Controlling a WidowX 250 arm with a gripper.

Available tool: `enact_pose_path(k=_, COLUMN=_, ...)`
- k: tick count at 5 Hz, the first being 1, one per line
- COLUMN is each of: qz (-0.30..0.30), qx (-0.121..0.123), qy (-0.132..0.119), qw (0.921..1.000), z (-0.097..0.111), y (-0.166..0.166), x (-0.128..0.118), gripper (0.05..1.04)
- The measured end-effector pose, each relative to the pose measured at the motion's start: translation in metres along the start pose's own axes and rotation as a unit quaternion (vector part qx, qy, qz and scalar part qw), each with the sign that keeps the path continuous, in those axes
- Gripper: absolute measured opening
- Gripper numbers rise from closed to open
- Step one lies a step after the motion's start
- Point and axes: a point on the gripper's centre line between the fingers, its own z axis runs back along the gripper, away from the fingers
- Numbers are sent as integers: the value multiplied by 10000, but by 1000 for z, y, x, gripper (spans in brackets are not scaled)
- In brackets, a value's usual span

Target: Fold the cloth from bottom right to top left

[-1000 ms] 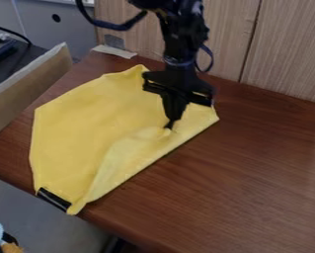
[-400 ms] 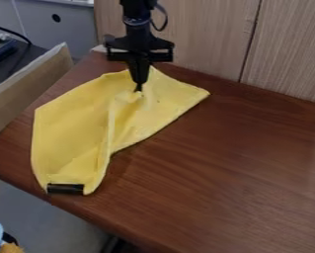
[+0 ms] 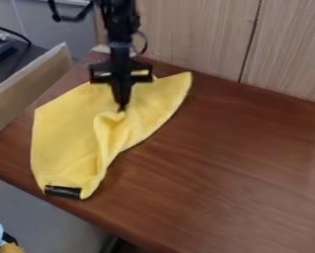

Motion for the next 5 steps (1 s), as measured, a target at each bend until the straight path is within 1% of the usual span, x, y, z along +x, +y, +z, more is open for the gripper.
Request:
enact_pose_path(k=1, qz=107, qx=52, qy=138, qw=9998, z=-7, y=1, x=3, gripper=76)
enact_pose_path(k=2, qz=152, qx=59, qy=210, qw=9996, z=-8, y=3, x=3, gripper=227)
enact_pose_path(k=3, qz=174, qx=69, qy=239, qw=9995, z=-9, y=2, x=2, gripper=461)
enact_pose_path(k=4, qz=37, qx=92, qy=251, qw=9996, z=-10, y=-2, x=-1, gripper=725)
enact_pose_path(k=5, qz=-111, qx=87, qy=207, qw=9997, z=-9, y=-7, x=-3, gripper=956)
